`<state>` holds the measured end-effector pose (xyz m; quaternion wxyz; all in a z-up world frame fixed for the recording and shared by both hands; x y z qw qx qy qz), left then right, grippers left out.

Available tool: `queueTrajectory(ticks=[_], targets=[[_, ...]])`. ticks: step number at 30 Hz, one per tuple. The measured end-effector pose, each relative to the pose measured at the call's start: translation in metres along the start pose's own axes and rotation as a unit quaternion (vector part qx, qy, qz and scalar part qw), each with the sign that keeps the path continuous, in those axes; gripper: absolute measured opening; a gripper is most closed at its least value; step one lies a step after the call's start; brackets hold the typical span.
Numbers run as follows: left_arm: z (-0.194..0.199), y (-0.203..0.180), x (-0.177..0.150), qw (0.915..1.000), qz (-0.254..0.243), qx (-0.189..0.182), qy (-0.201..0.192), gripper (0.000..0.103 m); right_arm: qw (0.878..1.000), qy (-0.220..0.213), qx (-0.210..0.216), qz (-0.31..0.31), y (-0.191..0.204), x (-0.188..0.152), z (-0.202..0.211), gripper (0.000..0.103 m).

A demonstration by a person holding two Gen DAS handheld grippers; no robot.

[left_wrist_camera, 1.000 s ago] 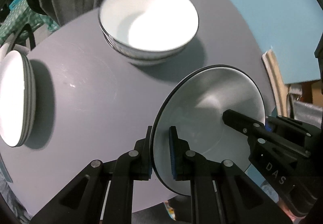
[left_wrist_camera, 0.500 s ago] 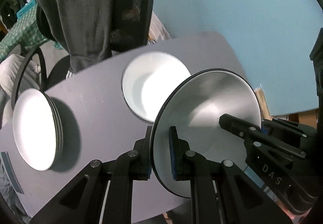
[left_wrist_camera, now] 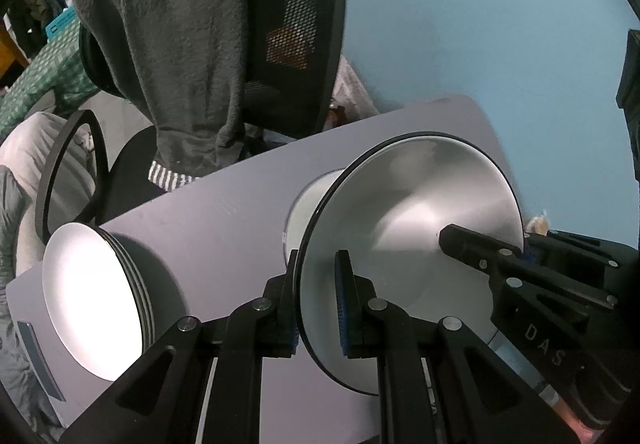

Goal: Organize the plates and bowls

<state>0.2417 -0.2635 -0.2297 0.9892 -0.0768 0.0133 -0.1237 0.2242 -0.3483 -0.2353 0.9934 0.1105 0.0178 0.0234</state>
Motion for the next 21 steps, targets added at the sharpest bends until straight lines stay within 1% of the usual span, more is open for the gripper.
queueTrajectory(ticks=[4,9,21], targets=[[-0.010,0.006,0.007,0.9998,0.004,0.012,0.015,0.013,1.000,0.021,0.013,-0.002,0.000,0.006,-0.013,0.007],[-0.021,0.009,0.012,0.9993,0.002,0.027,0.025,0.013,0.998,0.047,0.031,-0.007,-0.005,0.011,-0.027,0.007],[-0.041,0.009,0.009,0.9980,-0.005,0.045,0.045,0.013,0.998,0.066,0.008,-0.006,-0.013,0.013,-0.038,0.008]])
Point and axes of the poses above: each gripper's, at about its wrist camera, not at the fingertips, and z roughly against the way its jaws point, y to its left, x to its top, the point moved 10 cm from there along -z, roughly the way its jaws point, and after that the axes turned 12 degrees about y, right-handed, at the moved point
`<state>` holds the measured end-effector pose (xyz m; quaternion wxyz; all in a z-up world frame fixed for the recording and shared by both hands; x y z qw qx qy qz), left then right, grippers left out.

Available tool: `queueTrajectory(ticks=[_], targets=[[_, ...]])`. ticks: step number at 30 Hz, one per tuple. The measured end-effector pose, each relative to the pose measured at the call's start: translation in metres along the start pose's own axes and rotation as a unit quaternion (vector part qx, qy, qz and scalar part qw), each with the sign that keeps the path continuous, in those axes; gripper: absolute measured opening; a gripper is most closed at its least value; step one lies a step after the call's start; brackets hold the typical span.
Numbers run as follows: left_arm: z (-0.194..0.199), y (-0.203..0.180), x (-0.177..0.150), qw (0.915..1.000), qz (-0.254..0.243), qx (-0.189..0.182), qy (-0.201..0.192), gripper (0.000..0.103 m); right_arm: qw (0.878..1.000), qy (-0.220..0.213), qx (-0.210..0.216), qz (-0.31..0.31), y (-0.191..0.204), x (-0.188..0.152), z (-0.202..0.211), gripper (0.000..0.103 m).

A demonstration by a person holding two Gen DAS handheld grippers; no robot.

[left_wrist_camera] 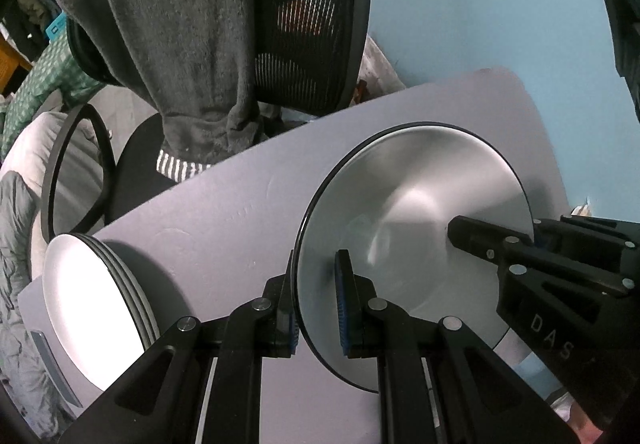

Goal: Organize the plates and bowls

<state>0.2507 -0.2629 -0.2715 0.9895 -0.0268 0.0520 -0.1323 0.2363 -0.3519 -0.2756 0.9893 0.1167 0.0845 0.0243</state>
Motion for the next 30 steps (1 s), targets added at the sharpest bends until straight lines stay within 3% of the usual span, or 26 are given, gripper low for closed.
queueTrajectory(ticks=[13,30], targets=[[-0.006,-0.001,0.000,0.9999,-0.010,0.005,-0.002,0.015,1.000,0.011,-0.024,0.011,-0.004,-0.001,-0.003,0.011],[0.005,0.002,-0.002,0.9999,0.000,0.012,-0.003,0.017,0.999,0.026,-0.035,0.031,0.006,-0.002,0.005,0.027]])
Point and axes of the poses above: each gripper's, at about its wrist camera, not at the fingertips, and z roughly against the way its jaws point, y to its left, x to its top, the point moved 10 cm from there along -z, roughly the way its jaws point, and after that the axes turned 12 degrees about y, right-handed, at the moved point
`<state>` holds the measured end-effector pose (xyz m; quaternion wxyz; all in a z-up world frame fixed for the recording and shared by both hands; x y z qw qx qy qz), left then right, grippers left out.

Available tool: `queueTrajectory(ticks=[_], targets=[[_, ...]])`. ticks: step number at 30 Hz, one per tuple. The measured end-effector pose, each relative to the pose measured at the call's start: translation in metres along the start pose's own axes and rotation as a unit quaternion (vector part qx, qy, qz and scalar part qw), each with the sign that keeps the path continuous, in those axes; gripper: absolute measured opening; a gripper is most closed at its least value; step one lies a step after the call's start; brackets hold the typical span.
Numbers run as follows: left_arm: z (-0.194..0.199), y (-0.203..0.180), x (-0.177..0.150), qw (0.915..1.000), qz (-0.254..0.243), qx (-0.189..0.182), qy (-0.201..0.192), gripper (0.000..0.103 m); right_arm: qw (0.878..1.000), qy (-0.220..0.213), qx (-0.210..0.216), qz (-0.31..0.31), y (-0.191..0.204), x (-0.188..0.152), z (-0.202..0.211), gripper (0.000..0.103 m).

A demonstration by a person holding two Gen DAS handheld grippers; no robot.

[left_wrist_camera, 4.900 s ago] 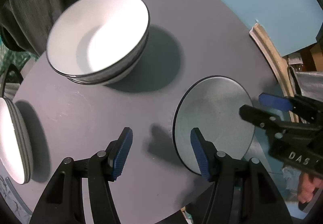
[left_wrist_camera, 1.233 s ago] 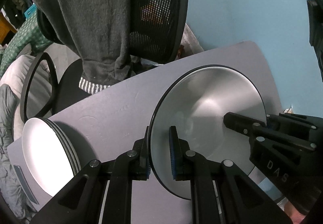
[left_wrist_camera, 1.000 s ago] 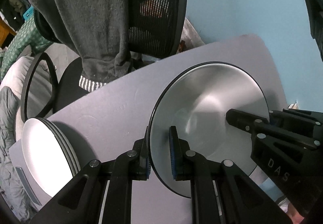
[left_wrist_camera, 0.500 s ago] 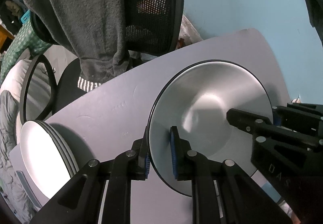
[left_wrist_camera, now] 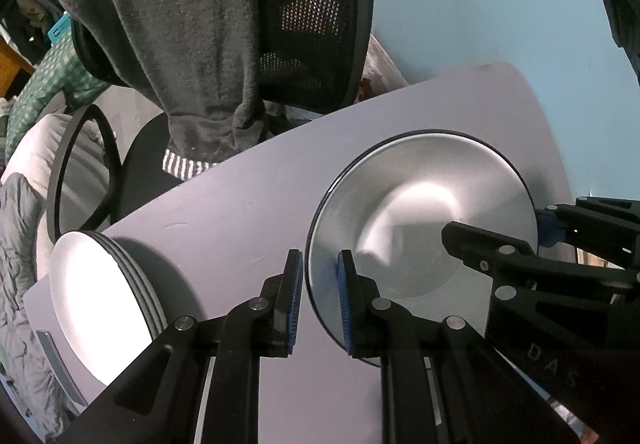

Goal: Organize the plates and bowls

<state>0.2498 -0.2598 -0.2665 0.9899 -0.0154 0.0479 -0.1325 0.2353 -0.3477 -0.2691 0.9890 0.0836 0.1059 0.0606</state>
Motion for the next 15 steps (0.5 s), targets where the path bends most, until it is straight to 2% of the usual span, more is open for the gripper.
queueTrajectory(ticks=[5,9,13,15], targets=[[0.005,0.000,-0.002,1.0000,-0.001,-0.004,-0.004,0.021,1.000,-0.004,-0.009,0.002,0.001,-0.001,0.004,0.031],[0.011,-0.001,-0.003,0.9999,-0.002,-0.008,-0.014,0.027,0.999,-0.021,-0.029,0.001,-0.002,0.001,0.015,0.043],[0.020,-0.004,-0.005,0.9996,-0.004,-0.017,-0.020,0.028,0.999,-0.033,-0.025,0.003,-0.001,0.002,0.023,0.044],[0.024,-0.005,-0.005,0.9995,-0.003,-0.021,-0.025,0.035,0.998,-0.043,-0.033,0.010,-0.001,0.002,0.030,0.050]])
Point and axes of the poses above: each gripper's, at about its wrist camera, not at the fingertips, and z roughly against the way its jaws point, y to its left, x to its top, the point moved 10 cm from there along -z, roughly the way its jaws point, and after that the axes turned 12 degrees about y, right-handed, at the moved point
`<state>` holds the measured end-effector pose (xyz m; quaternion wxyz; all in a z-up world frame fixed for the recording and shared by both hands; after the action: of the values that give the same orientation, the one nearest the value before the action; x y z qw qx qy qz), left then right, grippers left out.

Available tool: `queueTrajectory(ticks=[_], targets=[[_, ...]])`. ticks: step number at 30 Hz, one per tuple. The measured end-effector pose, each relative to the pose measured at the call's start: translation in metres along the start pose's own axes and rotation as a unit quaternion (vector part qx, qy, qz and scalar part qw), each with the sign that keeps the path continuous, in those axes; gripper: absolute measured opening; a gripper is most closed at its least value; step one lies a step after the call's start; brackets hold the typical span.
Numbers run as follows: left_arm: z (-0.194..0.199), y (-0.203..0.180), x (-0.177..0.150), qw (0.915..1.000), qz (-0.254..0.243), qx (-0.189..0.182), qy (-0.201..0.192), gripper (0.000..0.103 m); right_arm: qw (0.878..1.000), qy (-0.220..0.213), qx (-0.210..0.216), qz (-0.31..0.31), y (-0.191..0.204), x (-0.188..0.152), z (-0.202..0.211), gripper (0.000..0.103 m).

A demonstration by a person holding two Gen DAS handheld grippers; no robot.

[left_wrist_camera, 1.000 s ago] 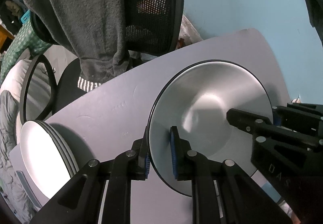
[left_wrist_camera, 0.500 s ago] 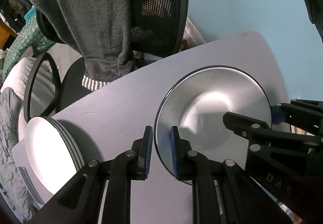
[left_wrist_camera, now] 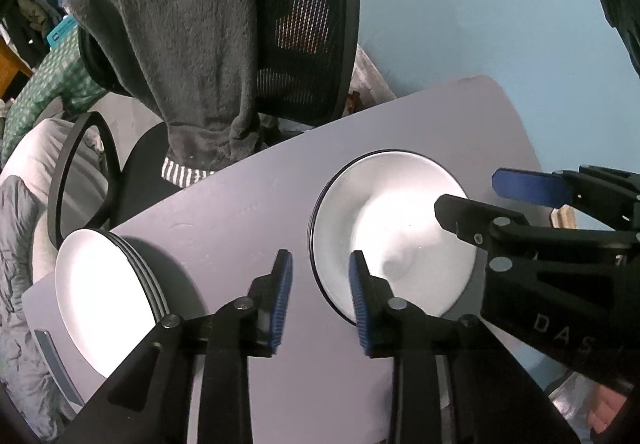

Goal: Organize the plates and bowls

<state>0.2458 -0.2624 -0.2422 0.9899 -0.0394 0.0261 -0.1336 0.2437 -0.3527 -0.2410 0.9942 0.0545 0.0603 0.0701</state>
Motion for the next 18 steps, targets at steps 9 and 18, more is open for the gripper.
queueTrajectory(ticks=[9,18], targets=[[0.002,0.006,-0.003,0.9989,0.034,-0.033,0.002,0.047,0.998,-0.028,-0.025,0.044,-0.001,-0.002,0.014,0.056],[-0.027,0.015,-0.011,0.9954,0.073,-0.051,0.036,0.047,0.998,-0.007,-0.011,0.061,-0.012,-0.001,-0.009,0.057]])
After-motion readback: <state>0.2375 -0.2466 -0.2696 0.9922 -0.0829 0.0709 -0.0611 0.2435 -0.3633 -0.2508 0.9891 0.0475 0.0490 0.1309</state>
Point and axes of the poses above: each gripper's, at about its wrist camera, not at the fingertips, and z roughly against the way its jaws point, y to its left, x to its top, the point moved 10 cm from there along -z, roughly the way its jaws point, and after that the axes turned 12 degrees about y, right-handed, at the moved point
